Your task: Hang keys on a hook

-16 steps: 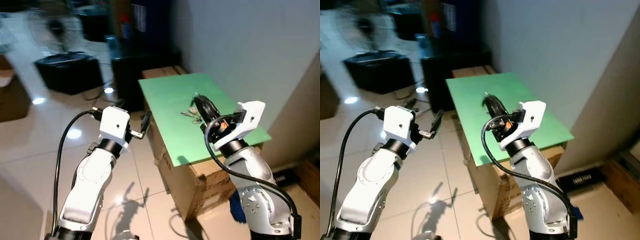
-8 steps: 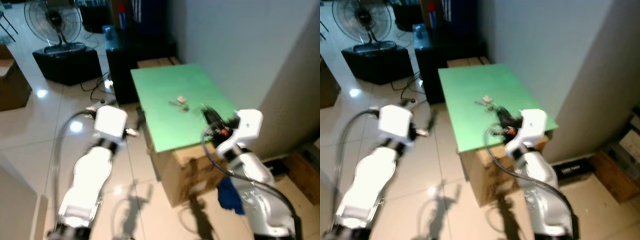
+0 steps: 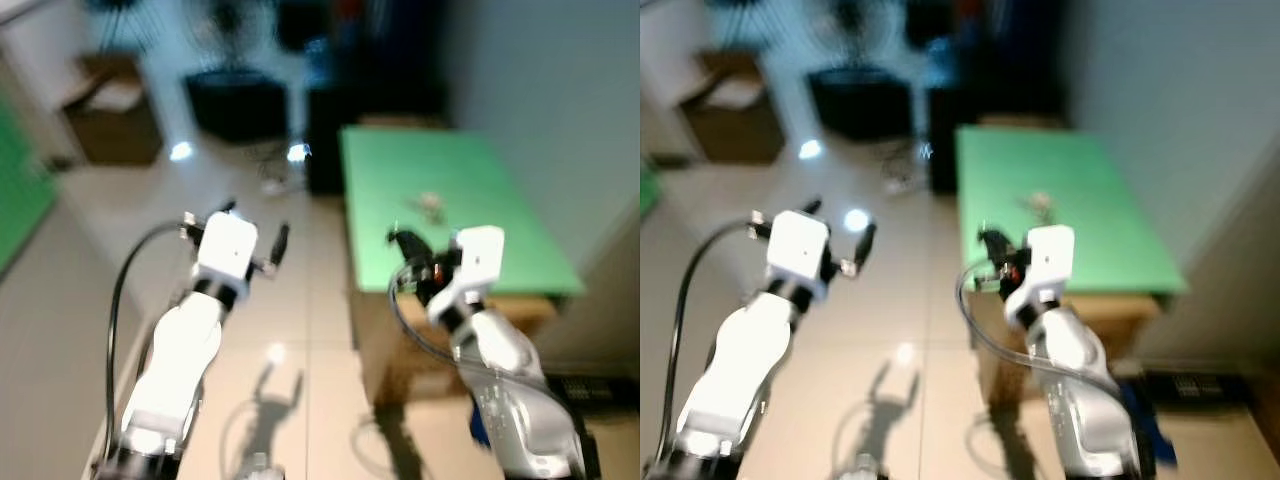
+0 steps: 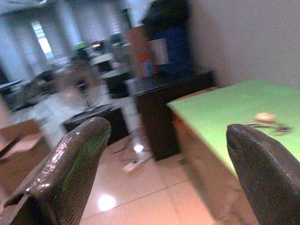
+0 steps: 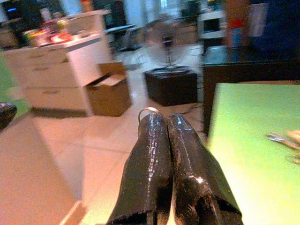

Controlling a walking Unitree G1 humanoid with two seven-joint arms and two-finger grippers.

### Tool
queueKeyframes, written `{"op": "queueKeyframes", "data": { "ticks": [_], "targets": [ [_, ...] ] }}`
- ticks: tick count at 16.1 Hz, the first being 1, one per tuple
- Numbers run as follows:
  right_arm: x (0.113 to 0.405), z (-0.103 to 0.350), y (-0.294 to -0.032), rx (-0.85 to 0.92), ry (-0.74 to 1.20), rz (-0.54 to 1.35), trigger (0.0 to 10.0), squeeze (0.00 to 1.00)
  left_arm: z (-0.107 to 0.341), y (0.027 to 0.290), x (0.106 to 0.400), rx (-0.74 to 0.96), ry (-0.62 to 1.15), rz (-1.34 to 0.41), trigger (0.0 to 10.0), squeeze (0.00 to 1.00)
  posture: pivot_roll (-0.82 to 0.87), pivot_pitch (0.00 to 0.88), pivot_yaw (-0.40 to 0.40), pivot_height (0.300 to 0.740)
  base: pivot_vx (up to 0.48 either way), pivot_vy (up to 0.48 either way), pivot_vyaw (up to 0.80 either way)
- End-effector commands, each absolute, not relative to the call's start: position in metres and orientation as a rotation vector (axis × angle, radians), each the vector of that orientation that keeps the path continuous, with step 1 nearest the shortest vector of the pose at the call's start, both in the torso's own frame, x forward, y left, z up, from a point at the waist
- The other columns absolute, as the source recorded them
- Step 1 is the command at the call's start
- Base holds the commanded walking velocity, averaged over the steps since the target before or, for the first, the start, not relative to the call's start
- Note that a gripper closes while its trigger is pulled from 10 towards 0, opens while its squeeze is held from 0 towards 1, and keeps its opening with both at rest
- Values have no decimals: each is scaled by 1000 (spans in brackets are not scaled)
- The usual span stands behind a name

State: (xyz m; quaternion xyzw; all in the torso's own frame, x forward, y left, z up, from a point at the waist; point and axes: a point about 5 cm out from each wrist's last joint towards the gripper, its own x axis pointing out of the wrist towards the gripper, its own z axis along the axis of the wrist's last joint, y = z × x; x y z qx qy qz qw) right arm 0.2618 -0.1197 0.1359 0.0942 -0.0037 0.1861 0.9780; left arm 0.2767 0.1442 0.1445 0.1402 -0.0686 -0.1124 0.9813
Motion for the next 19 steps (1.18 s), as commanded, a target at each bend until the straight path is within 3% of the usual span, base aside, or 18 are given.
{"op": "queueKeyframes", "data": {
  "ticks": [1,13,19],
  "targets": [
    [264,136,-116,170,-8,392,10000,0,146,148,279,280,-144,-199,10000,0,-18,0,8,718,0,0,800],
    [269,131,-121,145,7,362,10000,0,142,138,282,198,-110,-205,10000,0,-5,0,-13,718,0,0,800],
    [266,125,-115,131,26,399,10000,0,142,135,279,193,-113,-240,10000,0,-5,0,-12,718,365,0,800]
  ]
}}
